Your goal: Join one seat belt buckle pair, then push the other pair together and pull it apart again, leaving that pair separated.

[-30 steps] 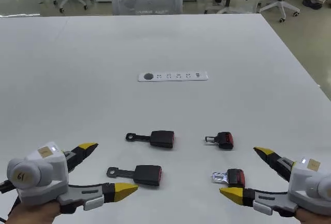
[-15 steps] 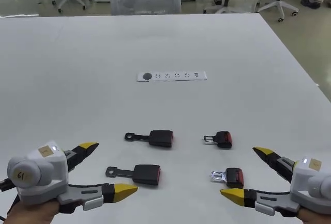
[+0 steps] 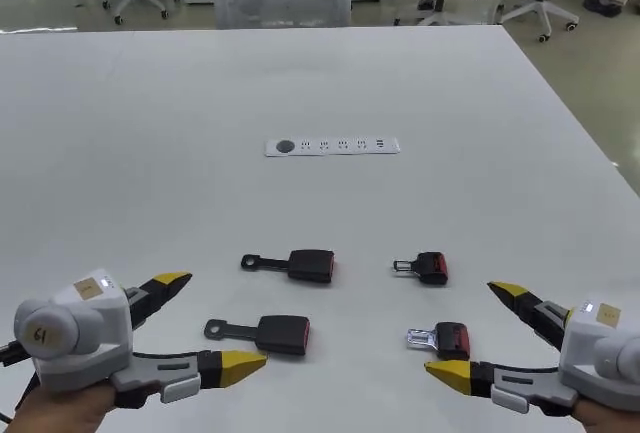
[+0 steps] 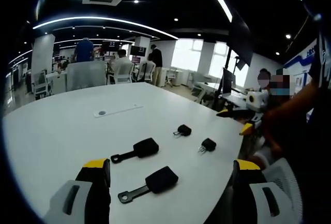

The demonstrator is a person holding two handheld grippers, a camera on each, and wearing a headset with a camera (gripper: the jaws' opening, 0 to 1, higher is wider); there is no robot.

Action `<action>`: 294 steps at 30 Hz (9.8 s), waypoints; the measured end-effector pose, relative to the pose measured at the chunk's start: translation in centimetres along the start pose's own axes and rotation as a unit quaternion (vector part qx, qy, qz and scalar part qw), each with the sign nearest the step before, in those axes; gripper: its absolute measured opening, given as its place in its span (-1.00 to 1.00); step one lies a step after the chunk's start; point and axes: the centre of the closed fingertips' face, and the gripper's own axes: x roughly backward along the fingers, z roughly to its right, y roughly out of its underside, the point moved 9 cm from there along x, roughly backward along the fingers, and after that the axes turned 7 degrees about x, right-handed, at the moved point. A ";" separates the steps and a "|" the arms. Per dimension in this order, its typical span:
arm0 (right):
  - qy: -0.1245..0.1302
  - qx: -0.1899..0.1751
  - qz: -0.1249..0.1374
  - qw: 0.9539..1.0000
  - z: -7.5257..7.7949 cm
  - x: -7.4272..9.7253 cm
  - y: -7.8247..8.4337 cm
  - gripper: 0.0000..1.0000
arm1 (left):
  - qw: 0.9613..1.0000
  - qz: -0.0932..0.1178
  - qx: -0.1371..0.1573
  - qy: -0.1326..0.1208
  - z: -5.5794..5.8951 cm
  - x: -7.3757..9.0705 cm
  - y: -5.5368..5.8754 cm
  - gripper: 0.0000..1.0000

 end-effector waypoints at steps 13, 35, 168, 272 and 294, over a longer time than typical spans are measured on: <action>-0.003 0.005 -0.006 1.000 0.0 0.2 0.2 0.96 | 1.000 -0.005 0.000 -0.002 0.1 0.0 0.0 1.00; -0.011 0.019 -0.042 0.999 0.1 0.0 1.2 0.84 | 1.000 -0.029 -0.004 -0.003 -0.5 -0.4 1.1 1.00; -0.267 0.179 -0.296 0.899 4.0 -11.1 5.4 -0.29 | 0.915 -0.290 -0.243 0.141 -7.0 -13.8 7.3 -0.31; -0.287 0.219 -0.167 0.918 -2.3 -19.3 3.0 -0.35 | 0.908 -0.266 -0.266 0.183 -7.7 -13.5 7.3 -0.38; -0.276 0.190 -0.152 0.930 -2.5 -18.7 3.5 -0.36 | 0.901 -0.258 -0.280 0.206 -7.9 -13.7 7.4 -0.40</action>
